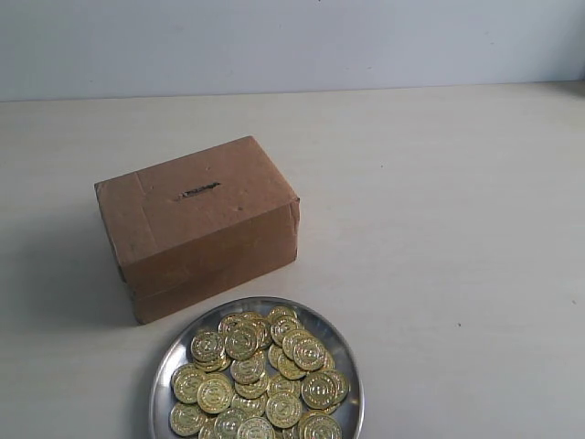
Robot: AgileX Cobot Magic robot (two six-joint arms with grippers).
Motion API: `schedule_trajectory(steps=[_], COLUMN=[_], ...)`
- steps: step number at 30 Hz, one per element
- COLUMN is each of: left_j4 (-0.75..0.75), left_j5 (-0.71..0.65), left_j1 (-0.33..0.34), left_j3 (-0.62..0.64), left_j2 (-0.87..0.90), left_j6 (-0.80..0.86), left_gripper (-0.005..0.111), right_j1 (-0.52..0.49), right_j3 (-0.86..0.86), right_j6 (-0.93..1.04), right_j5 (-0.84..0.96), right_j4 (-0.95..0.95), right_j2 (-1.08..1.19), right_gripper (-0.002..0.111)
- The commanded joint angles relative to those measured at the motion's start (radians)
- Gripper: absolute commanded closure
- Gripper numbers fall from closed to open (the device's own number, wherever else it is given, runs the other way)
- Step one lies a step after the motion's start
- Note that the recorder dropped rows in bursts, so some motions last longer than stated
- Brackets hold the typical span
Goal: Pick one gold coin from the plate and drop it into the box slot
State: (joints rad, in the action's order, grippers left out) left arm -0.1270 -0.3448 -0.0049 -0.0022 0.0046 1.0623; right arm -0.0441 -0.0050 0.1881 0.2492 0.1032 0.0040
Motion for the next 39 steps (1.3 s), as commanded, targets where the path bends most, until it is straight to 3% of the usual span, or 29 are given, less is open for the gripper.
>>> schedule_trajectory(steps=[1, 4, 17, 23, 39], left_j4=[-0.037, -0.041, -0.007, -0.007, -0.007], left_j5=[0.018, 0.018, 0.016, 0.012, 0.012], left_j1=[-0.005, -0.005, -0.005, -0.005, -0.005], left_j3=[0.002, 0.002, 0.002, 0.002, 0.002], left_j2=[-0.005, -0.005, -0.005, -0.005, -0.005], left_j6=[-0.509, -0.646, -0.656, -0.826, -0.833], left_gripper=[0.107, 0.107, 0.107, 0.107, 0.107], right_j1=[-0.004, -0.004, -0.004, -0.004, -0.004], right_j3=[0.005, 0.005, 0.005, 0.005, 0.005], right_j6=[-0.068, -0.151, -0.216, -0.216, -0.214], right_j5=[0.004, 0.007, 0.035, 0.044, 0.097], right_j4=[0.002, 0.002, 0.002, 0.002, 0.002], right_j2=[-0.004, -0.004, -0.004, -0.004, -0.004], right_gripper=[0.108, 0.108, 0.108, 0.108, 0.108])
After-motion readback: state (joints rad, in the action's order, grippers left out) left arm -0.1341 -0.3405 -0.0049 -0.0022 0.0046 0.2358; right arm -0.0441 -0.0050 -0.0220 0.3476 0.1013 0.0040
